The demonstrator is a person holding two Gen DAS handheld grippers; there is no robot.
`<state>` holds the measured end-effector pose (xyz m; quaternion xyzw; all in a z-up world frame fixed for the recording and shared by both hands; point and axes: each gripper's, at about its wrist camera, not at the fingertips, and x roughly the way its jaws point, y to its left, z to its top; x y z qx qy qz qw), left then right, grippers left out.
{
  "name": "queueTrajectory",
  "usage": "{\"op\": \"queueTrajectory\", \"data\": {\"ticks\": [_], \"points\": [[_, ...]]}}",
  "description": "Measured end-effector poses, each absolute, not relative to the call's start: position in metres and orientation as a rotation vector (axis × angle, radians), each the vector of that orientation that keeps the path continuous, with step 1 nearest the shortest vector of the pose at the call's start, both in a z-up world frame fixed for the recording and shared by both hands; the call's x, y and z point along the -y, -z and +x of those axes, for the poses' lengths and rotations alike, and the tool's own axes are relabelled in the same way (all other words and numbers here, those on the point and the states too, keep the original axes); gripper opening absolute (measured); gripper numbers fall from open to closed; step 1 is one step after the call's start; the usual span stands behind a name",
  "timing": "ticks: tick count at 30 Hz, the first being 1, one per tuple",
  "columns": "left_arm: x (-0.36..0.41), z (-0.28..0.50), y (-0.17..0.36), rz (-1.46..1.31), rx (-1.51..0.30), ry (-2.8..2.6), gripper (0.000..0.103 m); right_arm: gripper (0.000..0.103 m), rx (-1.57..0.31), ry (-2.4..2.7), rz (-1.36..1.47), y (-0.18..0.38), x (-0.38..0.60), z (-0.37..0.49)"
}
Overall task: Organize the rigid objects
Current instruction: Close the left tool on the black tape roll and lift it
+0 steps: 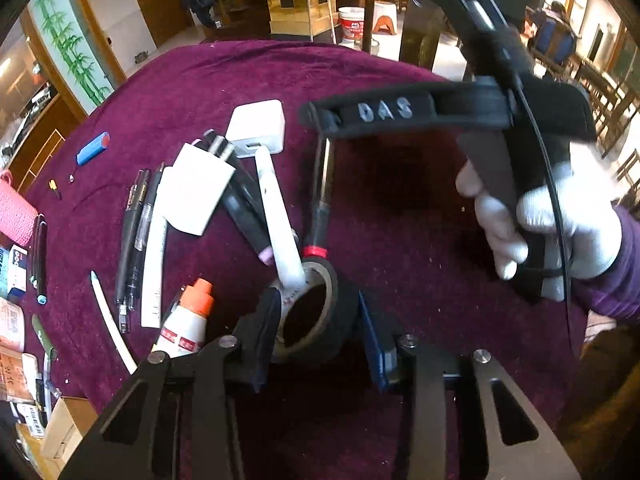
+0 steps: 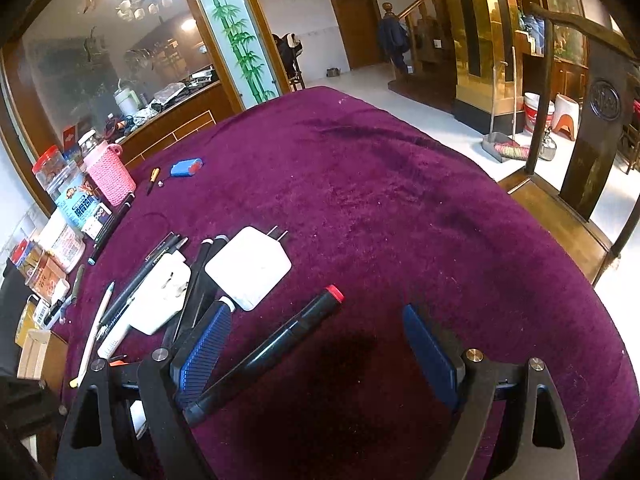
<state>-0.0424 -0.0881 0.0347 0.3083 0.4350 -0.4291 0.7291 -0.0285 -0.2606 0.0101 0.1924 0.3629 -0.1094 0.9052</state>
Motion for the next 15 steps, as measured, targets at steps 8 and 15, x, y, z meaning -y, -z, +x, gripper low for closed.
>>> {"op": "queueTrajectory", "data": {"ticks": [8,15], "points": [[0.082,-0.06,-0.03,0.627,-0.946,0.869,0.013,0.09,-0.754,0.223,0.41,-0.008,0.262,-0.028],[0.04,-0.079,-0.069,0.387,-0.889,0.823,0.013,0.09,-0.759,0.22,0.43,-0.006,0.264,-0.027]]}}
